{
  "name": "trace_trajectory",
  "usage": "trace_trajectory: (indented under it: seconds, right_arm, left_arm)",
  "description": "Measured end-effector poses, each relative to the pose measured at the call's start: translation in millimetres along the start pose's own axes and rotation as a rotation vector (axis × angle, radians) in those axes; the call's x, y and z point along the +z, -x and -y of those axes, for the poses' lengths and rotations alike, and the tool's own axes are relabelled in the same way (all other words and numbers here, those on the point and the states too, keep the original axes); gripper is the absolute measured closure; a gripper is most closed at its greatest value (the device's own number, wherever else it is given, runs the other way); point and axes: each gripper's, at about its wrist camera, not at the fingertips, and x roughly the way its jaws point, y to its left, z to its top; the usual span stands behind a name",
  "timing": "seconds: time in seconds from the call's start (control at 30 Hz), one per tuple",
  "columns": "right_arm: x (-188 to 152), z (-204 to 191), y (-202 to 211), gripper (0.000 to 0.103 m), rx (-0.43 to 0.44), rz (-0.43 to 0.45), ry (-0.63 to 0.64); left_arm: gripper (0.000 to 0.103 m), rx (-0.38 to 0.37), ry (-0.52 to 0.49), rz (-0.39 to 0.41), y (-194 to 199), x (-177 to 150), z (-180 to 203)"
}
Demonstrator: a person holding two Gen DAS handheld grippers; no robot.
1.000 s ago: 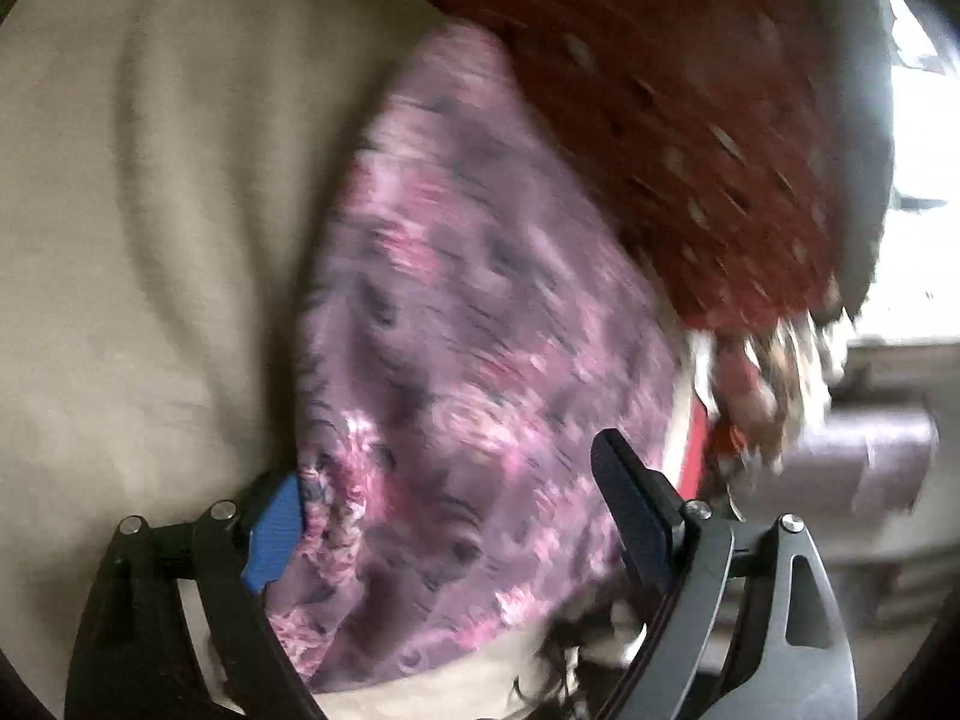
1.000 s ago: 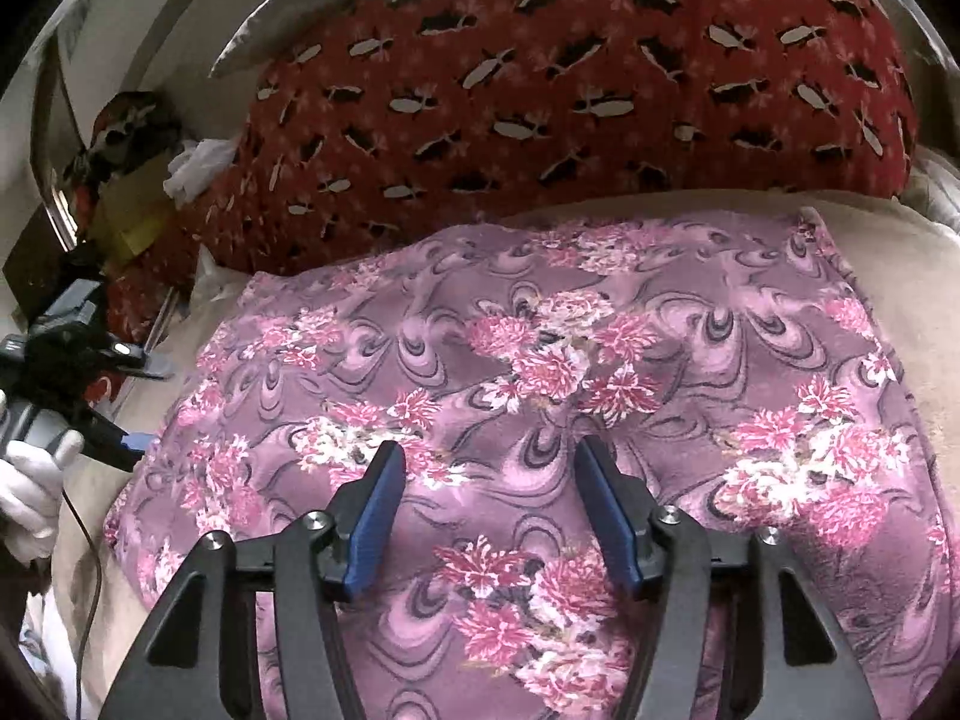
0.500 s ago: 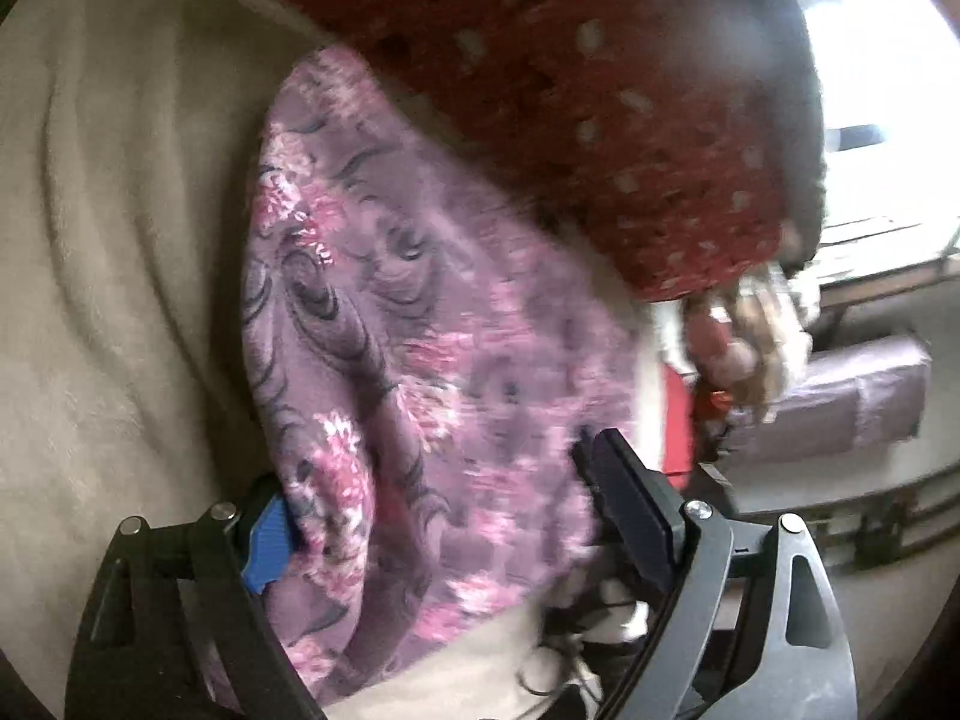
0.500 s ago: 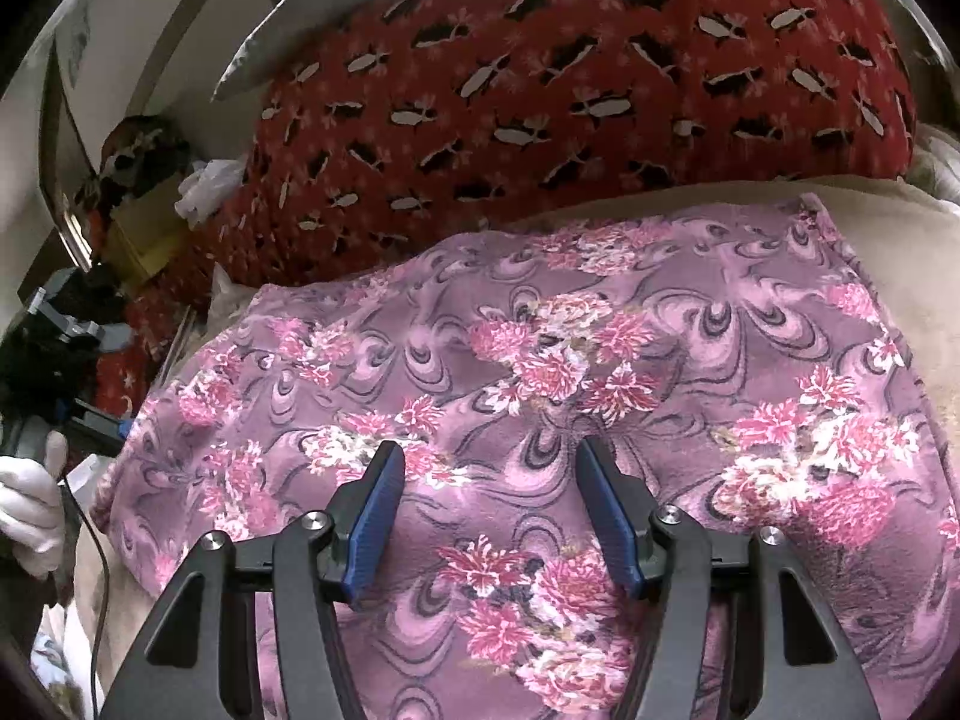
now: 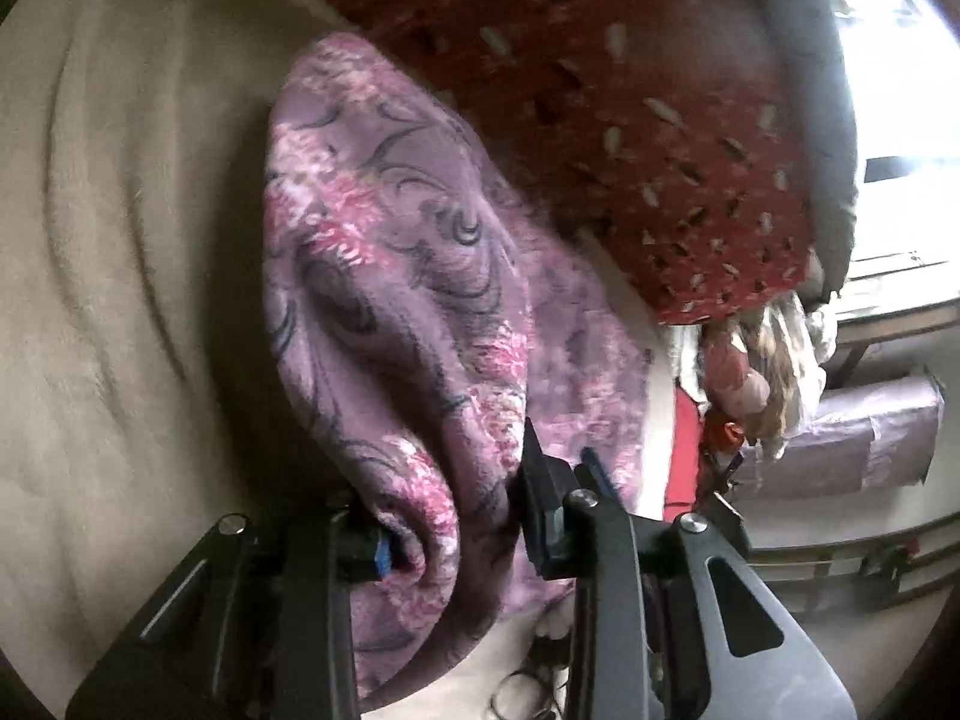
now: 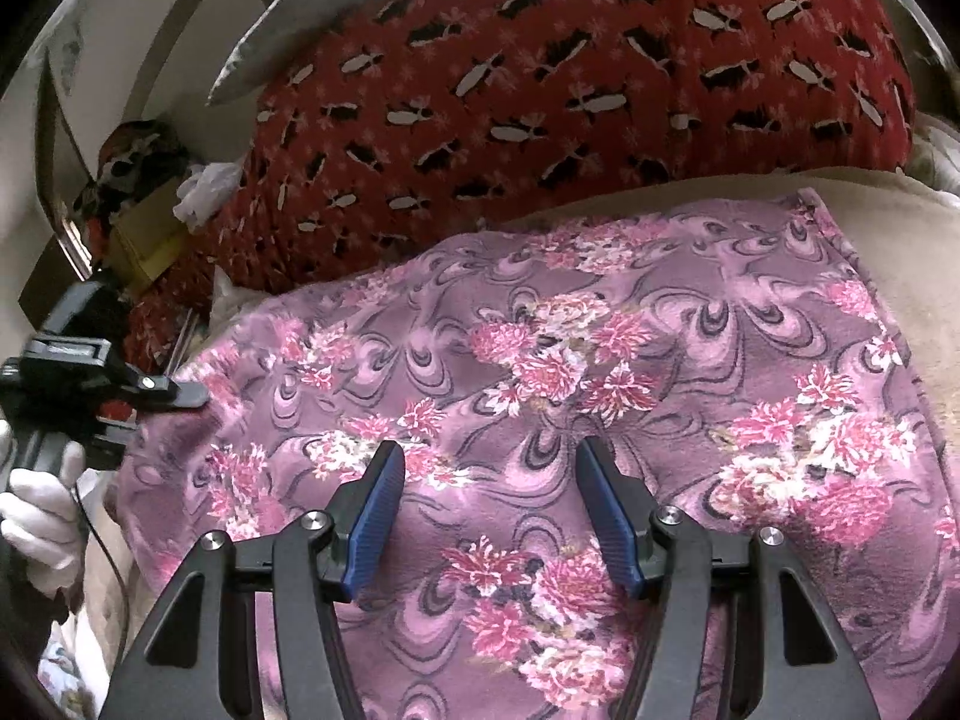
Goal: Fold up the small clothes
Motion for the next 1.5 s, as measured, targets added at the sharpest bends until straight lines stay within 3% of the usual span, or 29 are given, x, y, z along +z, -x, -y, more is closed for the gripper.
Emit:
trace_trajectory:
  seconds: [0.1,0.4,0.57,0.6,0.73,0.9,1.03,1.3,1.5]
  right_arm:
    - [5,3,12,0.042,-0.007,-0.016,-0.016]
    - [2,41,72,0.040,-0.147,0.083,-0.032]
    - [-21,79,64,0.041,-0.180,0.008,-0.098]
    - [-27,83,68,0.041,-0.138,0.050,-0.114]
    - [-30,93,71,0.041,-0.071,0.077,-0.175]
    - [-33,99,74,0.041,-0.037,0.097,-0.197]
    - [-34,99,76,0.041,-0.025,0.106,-0.204]
    - [-34,106,77,0.041,-0.005,0.114,-0.217]
    - [-26,115,83,0.044,0.034,0.076,-0.282]
  left_arm:
    - [0.075,-0.021,-0.024,0.018,6,-7,27]
    - [0.078,-0.009,-0.058,0.009,-4,-23,84]
    - [0.082,0.004,-0.072,-0.034,-27,-33,112]
    - [0.082,0.014,-0.078,-0.044,-34,-35,117]
    - [0.082,0.057,-0.089,-0.119,-77,-45,134]
    - [0.082,0.119,-0.100,-0.201,-140,-57,148]
    - [0.082,0.132,-0.068,-0.222,-160,-56,147]
    - [0.054,0.064,-0.081,-0.172,-122,-55,152]
    - [0.054,0.099,-0.062,-0.035,-65,-45,123]
